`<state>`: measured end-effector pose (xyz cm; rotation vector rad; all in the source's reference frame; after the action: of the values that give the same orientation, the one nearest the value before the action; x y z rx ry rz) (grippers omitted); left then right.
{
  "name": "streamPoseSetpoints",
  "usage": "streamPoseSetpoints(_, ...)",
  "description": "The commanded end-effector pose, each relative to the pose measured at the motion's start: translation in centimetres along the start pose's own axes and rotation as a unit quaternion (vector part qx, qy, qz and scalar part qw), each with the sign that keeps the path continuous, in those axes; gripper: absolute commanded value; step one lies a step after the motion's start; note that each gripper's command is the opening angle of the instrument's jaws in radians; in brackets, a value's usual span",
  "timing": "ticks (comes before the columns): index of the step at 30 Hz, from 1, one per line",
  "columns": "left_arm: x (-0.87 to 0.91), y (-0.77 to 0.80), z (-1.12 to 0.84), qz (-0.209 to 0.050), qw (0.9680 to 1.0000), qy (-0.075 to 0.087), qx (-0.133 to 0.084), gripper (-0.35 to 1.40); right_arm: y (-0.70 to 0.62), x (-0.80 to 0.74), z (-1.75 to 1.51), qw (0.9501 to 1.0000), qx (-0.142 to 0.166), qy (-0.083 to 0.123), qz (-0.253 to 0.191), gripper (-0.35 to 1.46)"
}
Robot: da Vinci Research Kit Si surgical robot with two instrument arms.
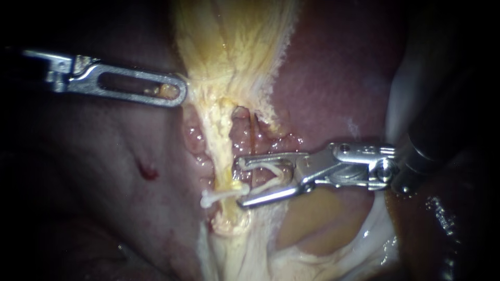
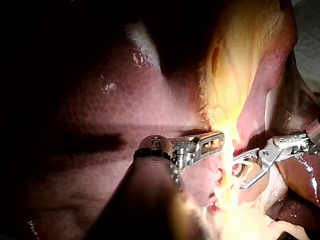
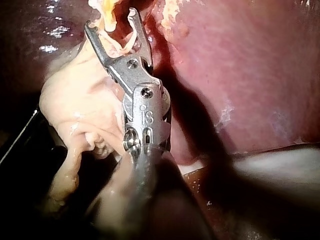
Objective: Clipping second clip left tube
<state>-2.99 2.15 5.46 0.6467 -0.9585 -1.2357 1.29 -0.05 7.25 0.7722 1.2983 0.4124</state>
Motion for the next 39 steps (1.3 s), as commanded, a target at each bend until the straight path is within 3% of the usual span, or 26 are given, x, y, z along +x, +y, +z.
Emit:
streamPoseSetpoints(1, 0.0, 0.0, 0.0, 0.0, 1.0, 0.0, 0.0, -0.35, 0.01, -0.01, -0.01, 1.0, 0.0, -0.001, 0.0, 0.5)
streamPoseSetpoints(14, 0.0, 0.0, 0.0, 0.0, 1.0, 0.0, 0.0, -0.35, 0.08, 0.0, 0.07, 1.0, 0.003, 0.003, 0.008, 0.5)
streamPoseSetpoints(29, 0.0, 0.0, 0.0, 0.0, 1.0, 0.0, 0.0, -0.35, -0.14, 0.13, 0.47, 0.9989, 0.04, 0.016, 0.015, 0.5)
streamPoseSetpoints(39, 0.01, 0.0, 0.01, 0.0, 1.0, 0.0, 0.0, -0.35, -0.13, 0.13, 0.77, 0.9982, 0.053, 0.02, 0.019, 0.5)
